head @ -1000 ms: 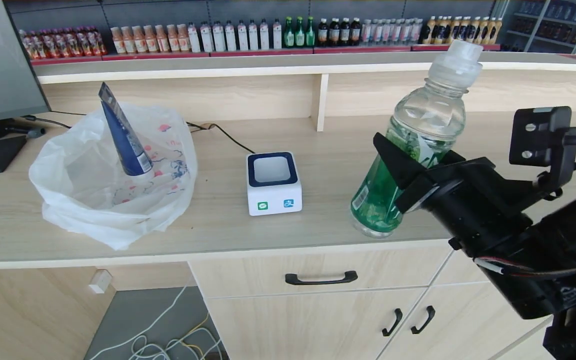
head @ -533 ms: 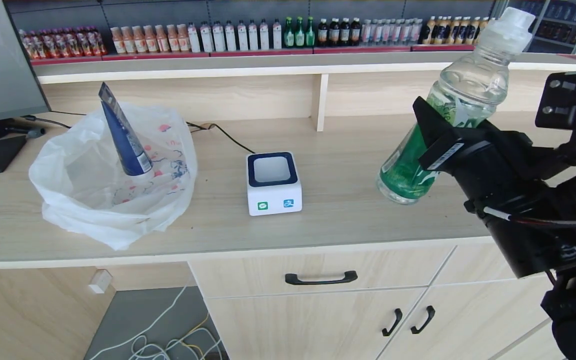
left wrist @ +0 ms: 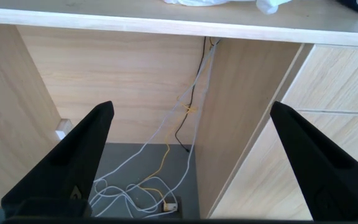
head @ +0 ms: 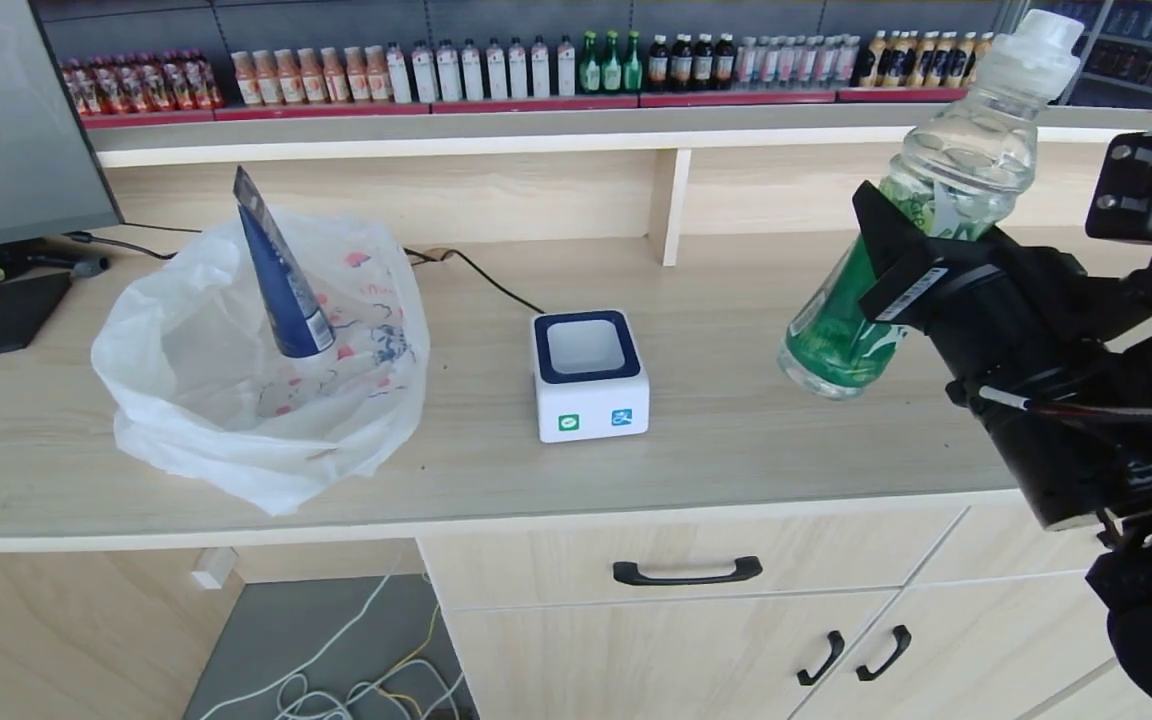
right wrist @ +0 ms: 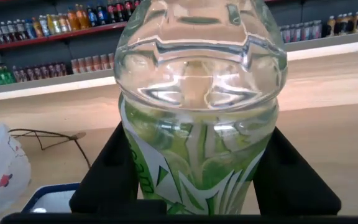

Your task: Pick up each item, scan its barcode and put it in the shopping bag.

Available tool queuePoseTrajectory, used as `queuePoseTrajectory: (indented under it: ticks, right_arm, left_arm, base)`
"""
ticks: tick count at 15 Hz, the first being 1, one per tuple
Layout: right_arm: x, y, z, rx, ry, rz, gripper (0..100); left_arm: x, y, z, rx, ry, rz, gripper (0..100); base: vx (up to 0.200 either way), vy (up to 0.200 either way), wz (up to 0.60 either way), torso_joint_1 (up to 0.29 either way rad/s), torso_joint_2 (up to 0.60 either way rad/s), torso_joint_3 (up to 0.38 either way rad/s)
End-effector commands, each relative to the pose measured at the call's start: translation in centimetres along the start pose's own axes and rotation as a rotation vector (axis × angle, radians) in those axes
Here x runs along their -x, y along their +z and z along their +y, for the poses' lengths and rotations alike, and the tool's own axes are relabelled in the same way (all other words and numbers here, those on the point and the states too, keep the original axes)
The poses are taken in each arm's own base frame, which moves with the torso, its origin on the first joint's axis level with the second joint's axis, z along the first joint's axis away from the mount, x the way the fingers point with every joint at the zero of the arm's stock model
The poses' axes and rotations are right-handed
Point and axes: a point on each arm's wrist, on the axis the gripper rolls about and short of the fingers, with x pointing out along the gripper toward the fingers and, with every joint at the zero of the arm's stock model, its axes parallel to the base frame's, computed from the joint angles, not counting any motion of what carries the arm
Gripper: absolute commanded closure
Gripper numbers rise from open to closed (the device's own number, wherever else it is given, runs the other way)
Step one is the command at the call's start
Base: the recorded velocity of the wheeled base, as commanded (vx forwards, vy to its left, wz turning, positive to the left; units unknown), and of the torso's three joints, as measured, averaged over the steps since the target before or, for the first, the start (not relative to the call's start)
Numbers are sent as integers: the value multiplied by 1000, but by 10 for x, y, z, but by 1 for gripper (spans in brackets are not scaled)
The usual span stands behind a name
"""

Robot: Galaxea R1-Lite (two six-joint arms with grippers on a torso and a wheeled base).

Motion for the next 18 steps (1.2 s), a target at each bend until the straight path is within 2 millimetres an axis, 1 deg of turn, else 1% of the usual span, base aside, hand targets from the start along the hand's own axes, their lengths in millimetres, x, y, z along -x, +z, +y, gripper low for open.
queuePoseTrajectory:
  ticks: [1, 4, 8, 11, 12, 14, 15, 16, 18]
  right_arm:
    - [0, 1, -1, -4, -4, -6, 100]
    - [1, -3, -1, 9, -2, 11, 100]
    - [2, -4, -1, 30, -1, 15, 100]
    - [-5, 5, 1, 24, -8, -27, 100]
    - [-4, 4, -3, 29, -15, -23, 100]
    - [-6, 0, -20, 88, -42, -12, 100]
    - [-10, 1, -30, 157, -13, -30, 100]
    - [-13, 4, -33, 212, 25, -50, 100]
    - [-17, 7, -33, 258, 43, -75, 100]
  left_arm:
    - [0, 0, 0, 3, 0, 0, 0]
    - [0, 0, 0, 3, 0, 0, 0]
    - [0, 0, 0, 4, 0, 0, 0]
    - [0, 0, 0, 3, 0, 0, 0]
    - [0, 0, 0, -2, 0, 0, 0]
    - [0, 0, 0, -2, 0, 0, 0]
    - [0, 0, 0, -2, 0, 0, 0]
    - [0, 0, 0, -2, 0, 0, 0]
    - [0, 0, 0, -2, -1, 0, 0]
  base:
    - [0, 200, 0, 12, 7, 2]
    - [0, 200, 0, -1, 2, 2]
    - [0, 200, 0, 4, 1, 6]
    - [0, 200, 0, 1, 2, 7]
    - [0, 0, 0, 0, 0, 0]
    - [0, 0, 0, 0, 0, 0]
    - [0, 0, 0, 0, 0, 0]
    - [0, 0, 0, 0, 0, 0]
    - [0, 0, 0, 0, 0, 0]
